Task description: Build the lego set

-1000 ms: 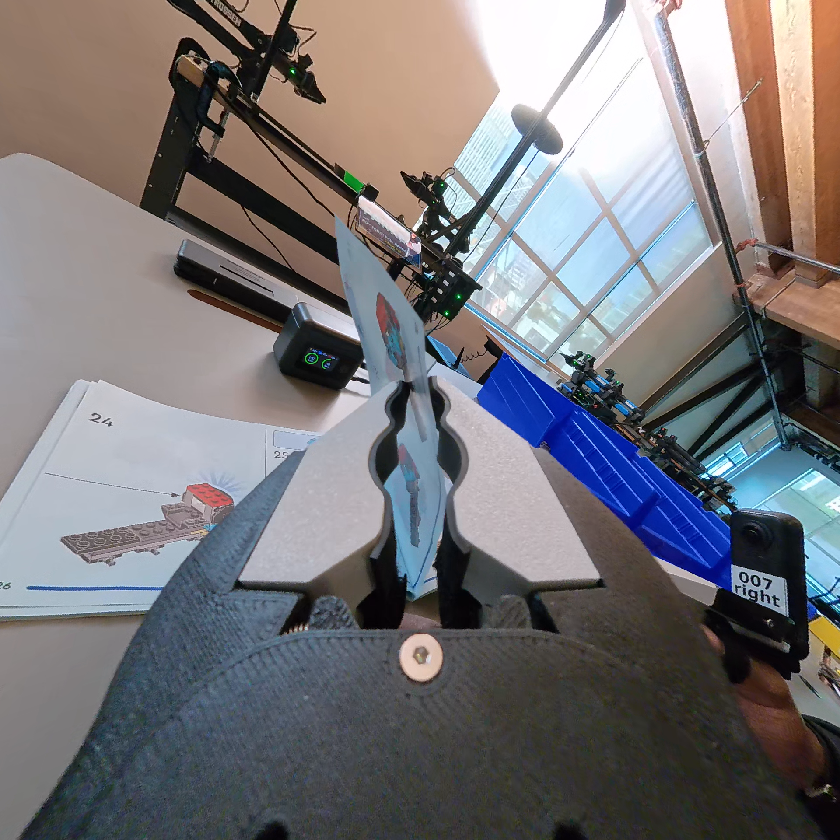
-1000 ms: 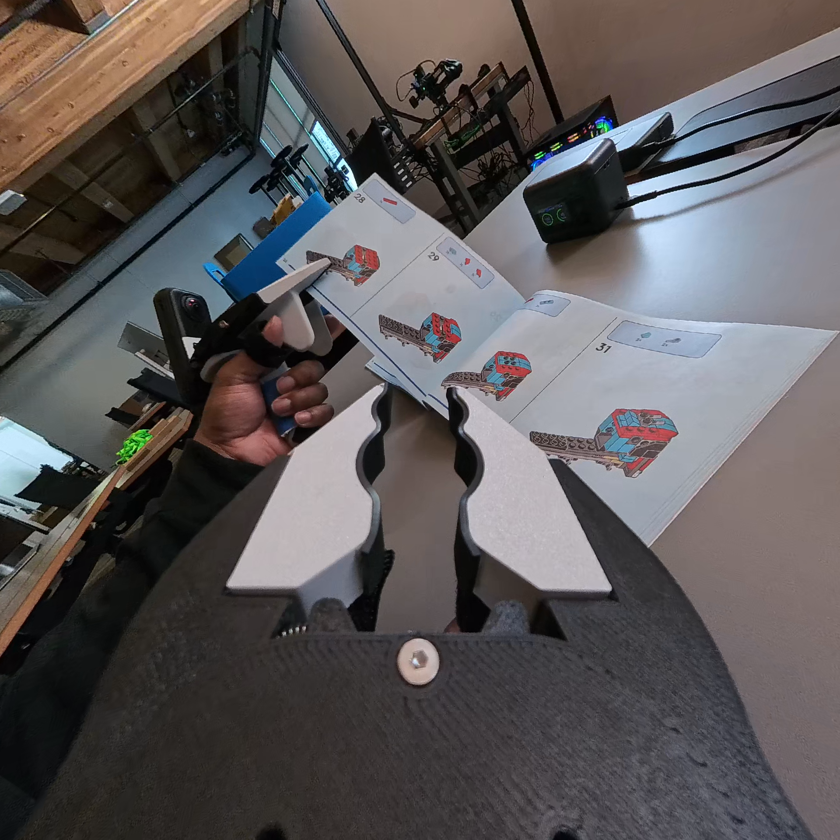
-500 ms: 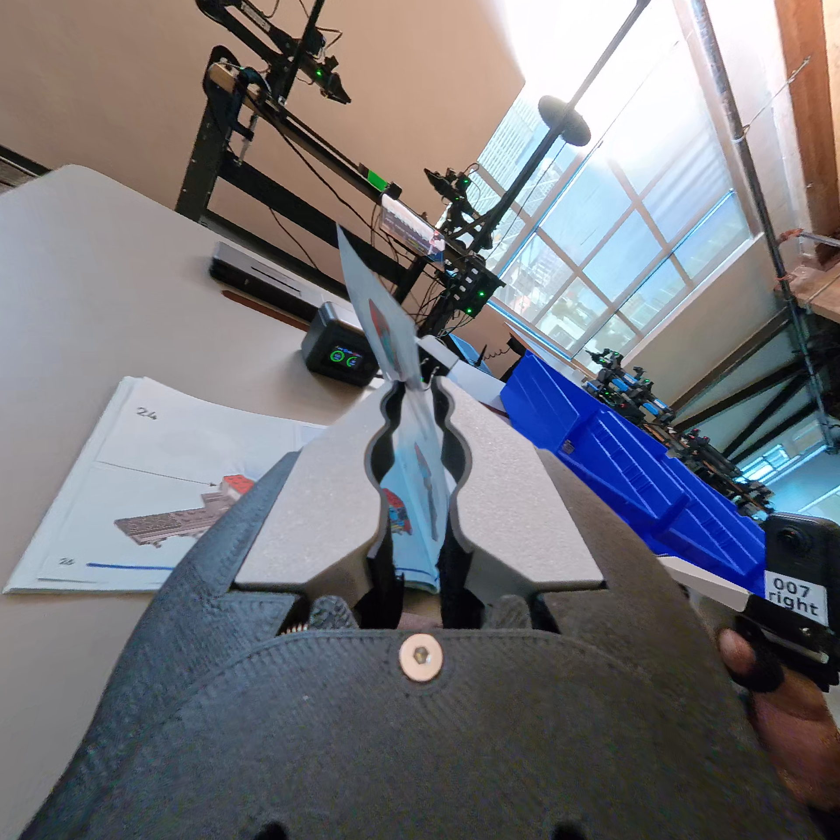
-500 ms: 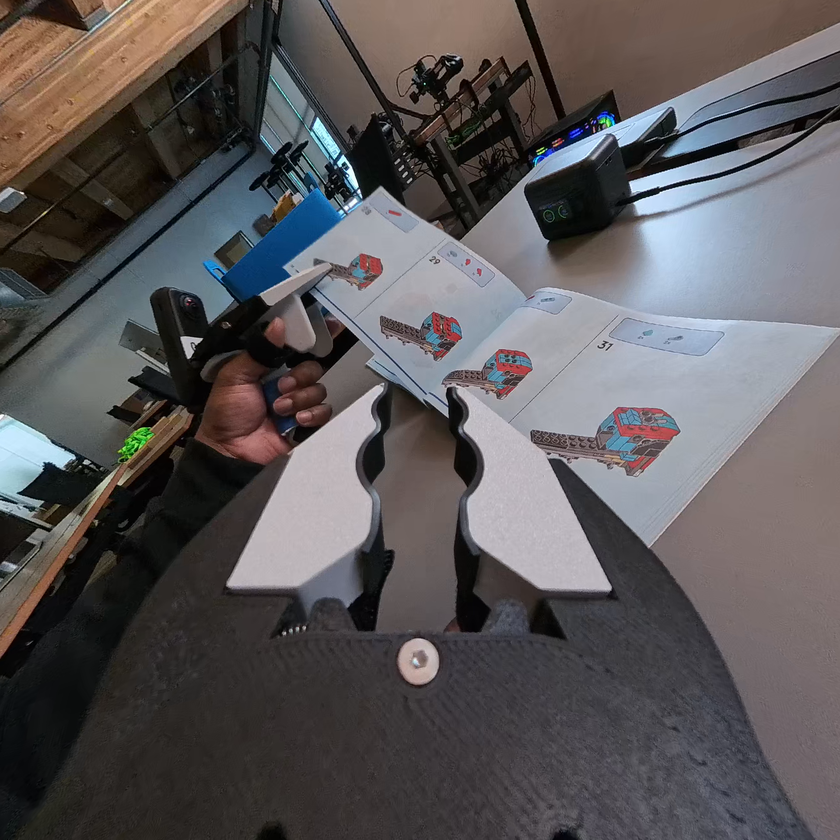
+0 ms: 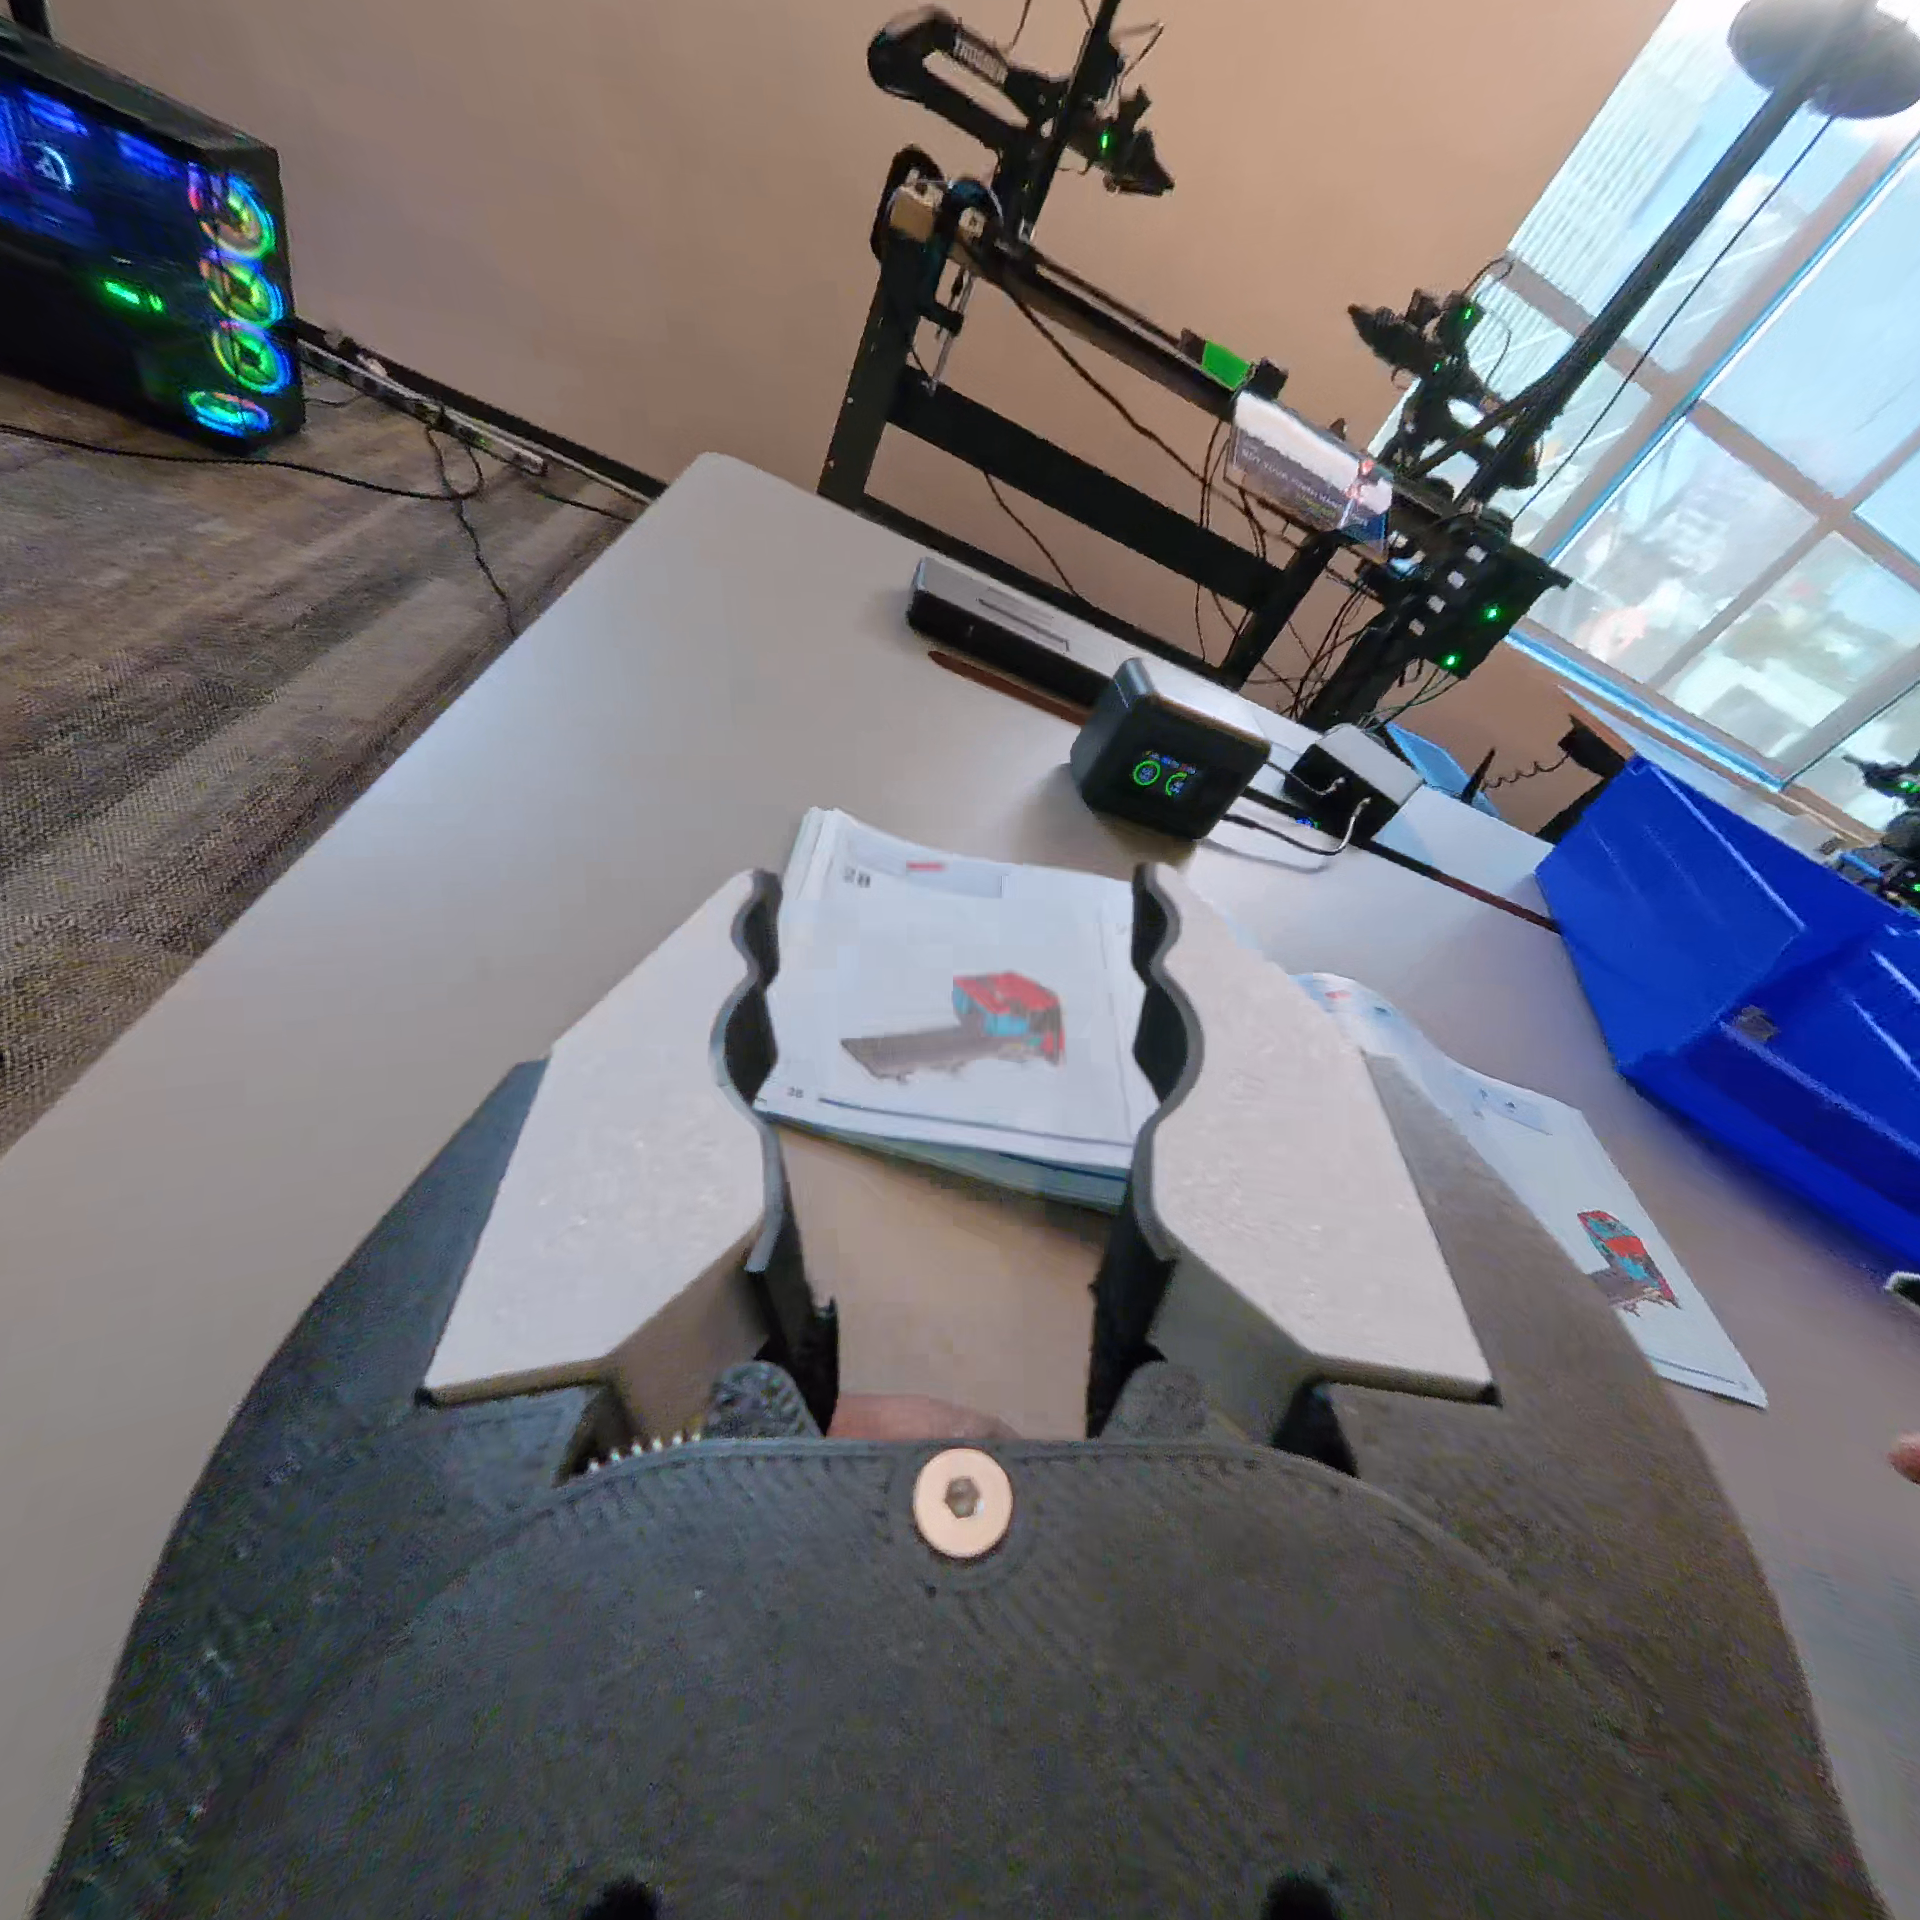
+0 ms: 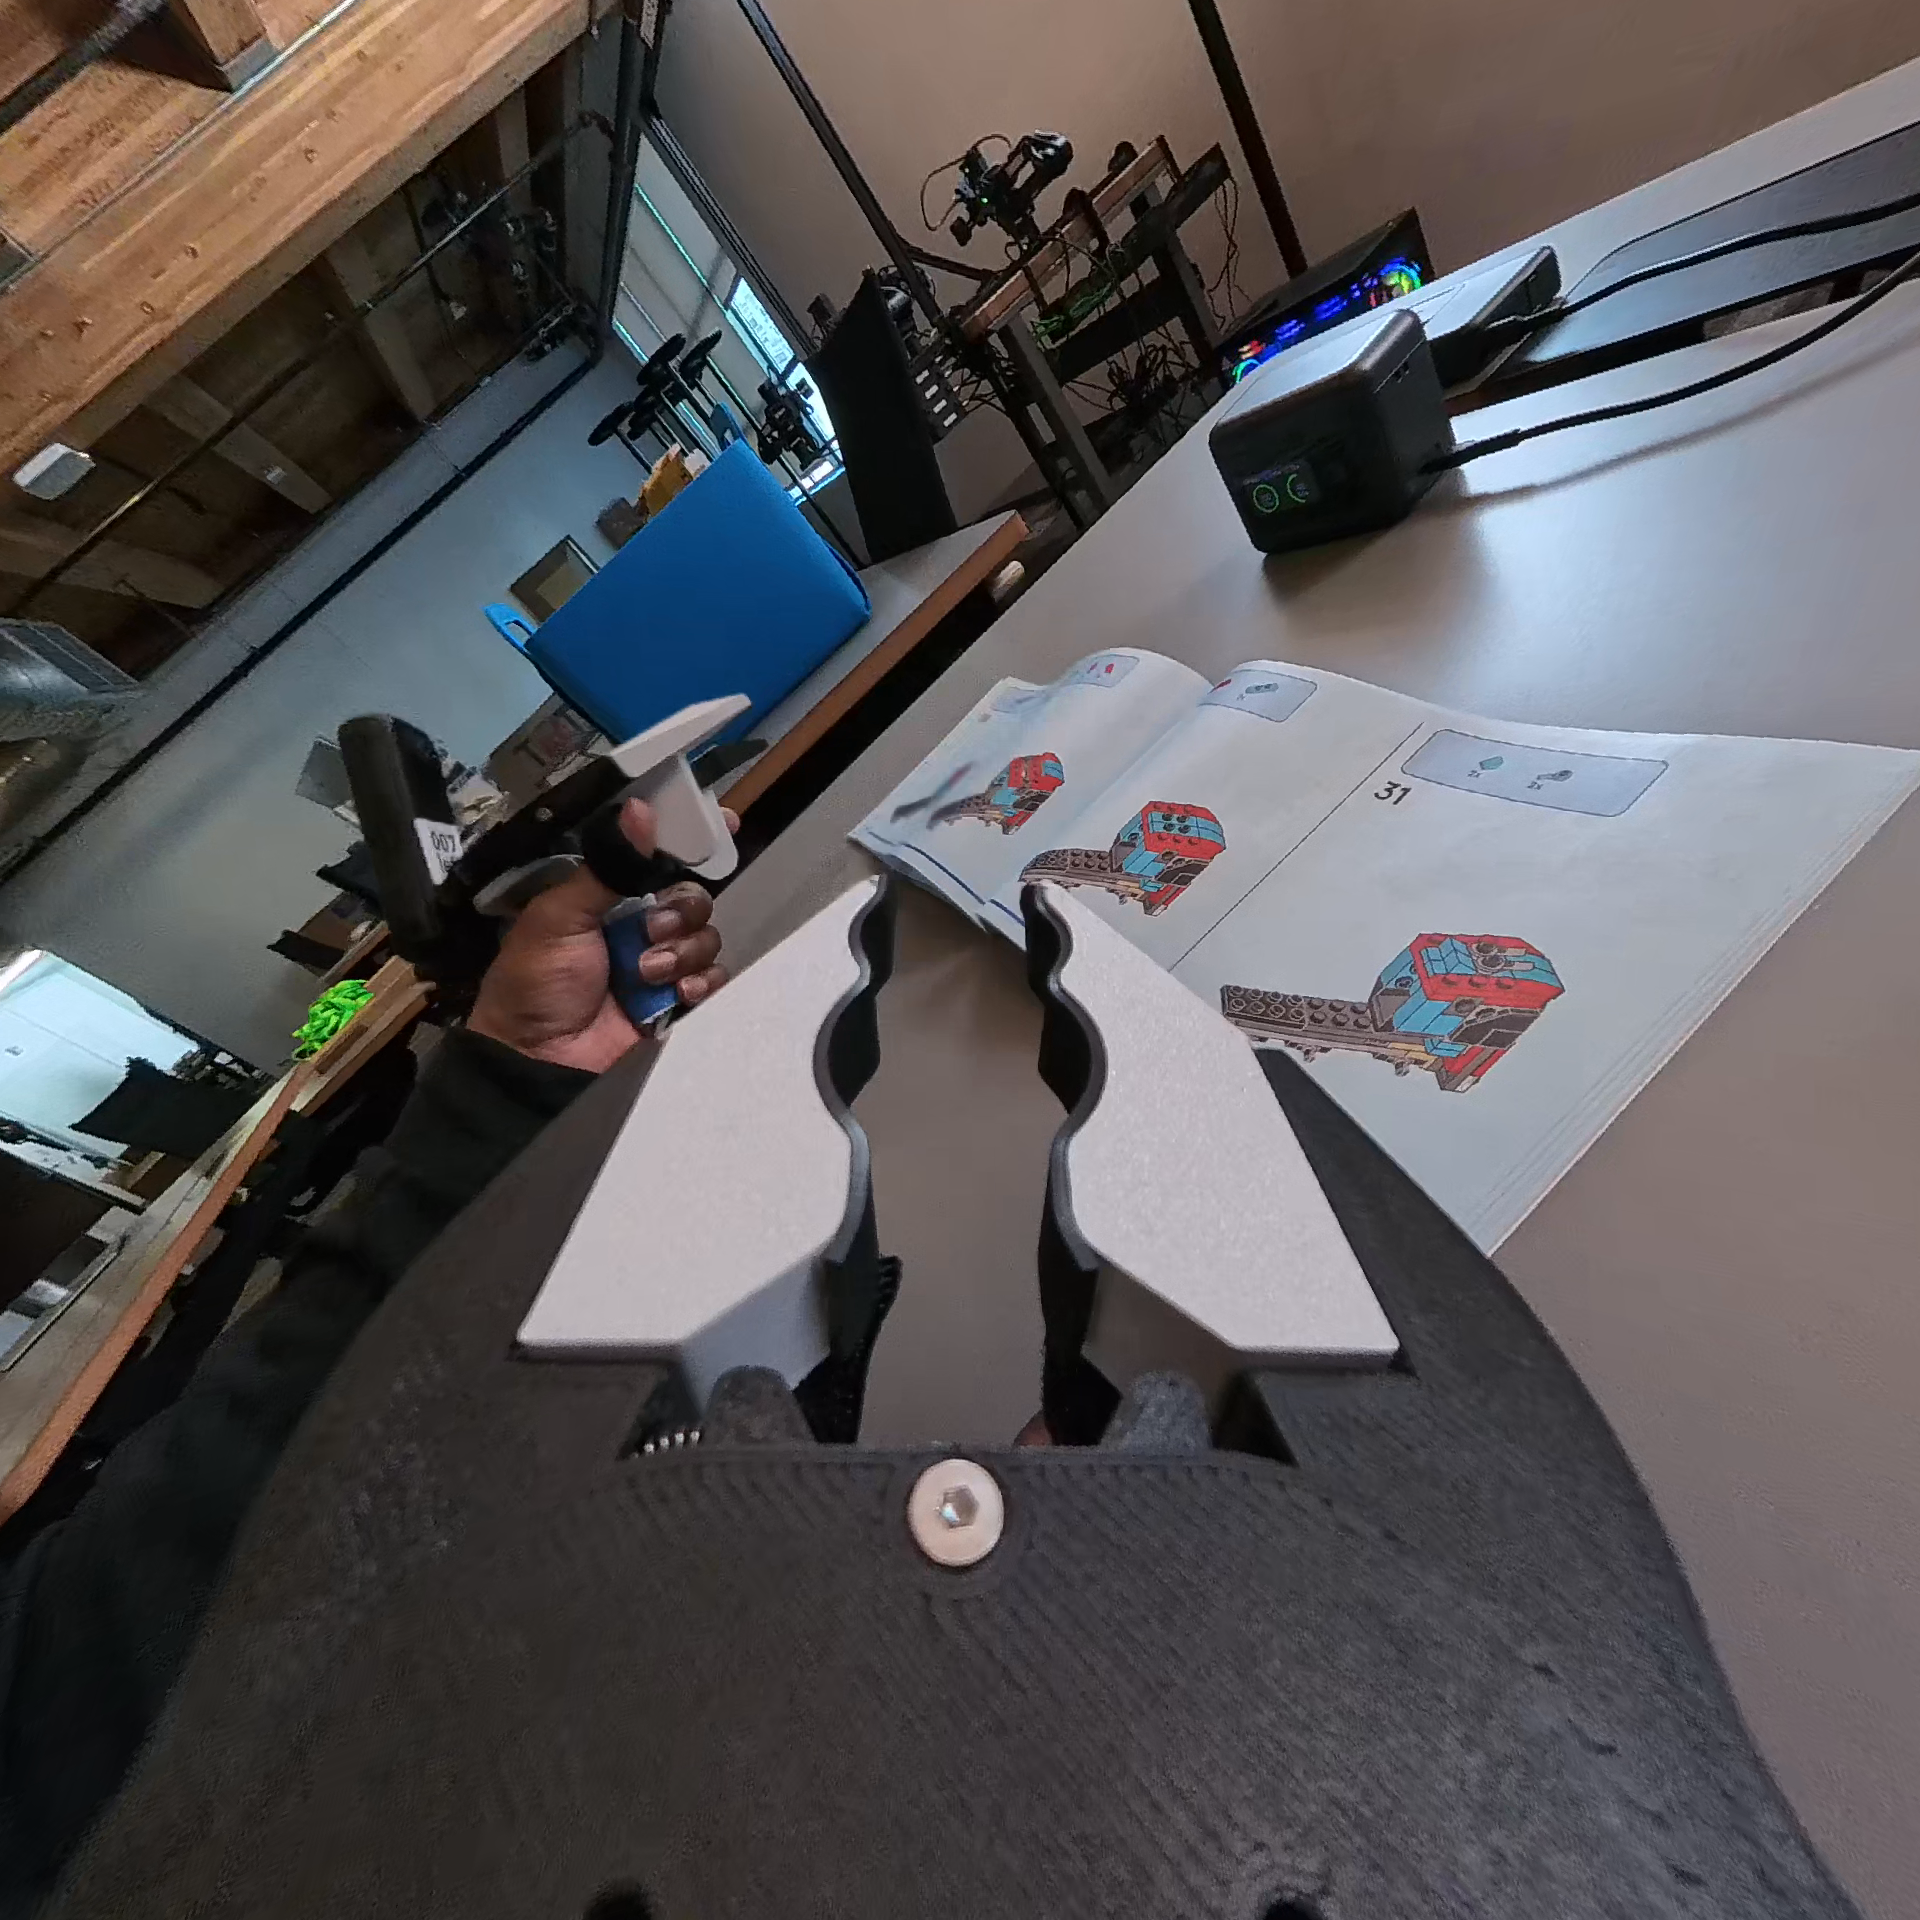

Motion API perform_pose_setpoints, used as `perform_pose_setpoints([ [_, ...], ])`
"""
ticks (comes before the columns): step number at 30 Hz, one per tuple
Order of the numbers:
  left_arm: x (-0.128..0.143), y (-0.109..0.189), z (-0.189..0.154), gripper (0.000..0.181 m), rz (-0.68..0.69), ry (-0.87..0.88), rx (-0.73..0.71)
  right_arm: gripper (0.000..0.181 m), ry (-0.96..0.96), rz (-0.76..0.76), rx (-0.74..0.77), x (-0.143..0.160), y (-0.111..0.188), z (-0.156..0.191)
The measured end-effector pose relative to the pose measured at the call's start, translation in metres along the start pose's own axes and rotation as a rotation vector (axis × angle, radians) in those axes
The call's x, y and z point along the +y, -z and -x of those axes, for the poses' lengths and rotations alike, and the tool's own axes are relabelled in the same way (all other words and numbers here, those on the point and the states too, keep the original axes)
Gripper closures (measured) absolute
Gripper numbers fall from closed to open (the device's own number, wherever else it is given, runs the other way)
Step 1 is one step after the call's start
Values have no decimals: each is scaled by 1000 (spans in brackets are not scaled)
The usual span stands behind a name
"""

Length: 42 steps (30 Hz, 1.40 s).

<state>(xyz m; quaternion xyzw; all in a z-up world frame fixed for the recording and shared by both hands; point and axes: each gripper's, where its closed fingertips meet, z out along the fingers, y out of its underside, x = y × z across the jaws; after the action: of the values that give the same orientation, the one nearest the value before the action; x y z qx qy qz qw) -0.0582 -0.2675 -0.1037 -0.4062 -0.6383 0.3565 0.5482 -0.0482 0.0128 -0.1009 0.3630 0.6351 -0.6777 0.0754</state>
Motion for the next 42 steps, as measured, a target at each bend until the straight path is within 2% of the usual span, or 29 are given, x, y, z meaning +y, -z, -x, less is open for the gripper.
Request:
perform_pose_setpoints([
  [3, -5, 8, 0, 111, -43, 7, 0, 157, -9, 19, -10, 3, 4, 2],
  [6, 2, 11, -14, 111, -34, -26, 14, 157, -7, 60, -63, 12, 18, 11],
  [13, 44, 17, -70, 112, 101, -102, 69, 155, 56, 131, -176, 20, 61, 22],
  [23, 93, 4, -135, 117, 248, -251, 53, 154, 139, 234, -322, 30, 117, 31],
  [34, 117, -3, -160, 120, 323, -386, -26, 154, 210, 314, -441, 45, 189, 43],
  [39, 127, -4, -167, 120, 362, -480, -48, 154, 222, 325, -463, 42, 208, 36],
  [42, 142, -2, -177, 119, 428, -509, -10, 154, 232, 326, -458, 38, 215, 30],
])
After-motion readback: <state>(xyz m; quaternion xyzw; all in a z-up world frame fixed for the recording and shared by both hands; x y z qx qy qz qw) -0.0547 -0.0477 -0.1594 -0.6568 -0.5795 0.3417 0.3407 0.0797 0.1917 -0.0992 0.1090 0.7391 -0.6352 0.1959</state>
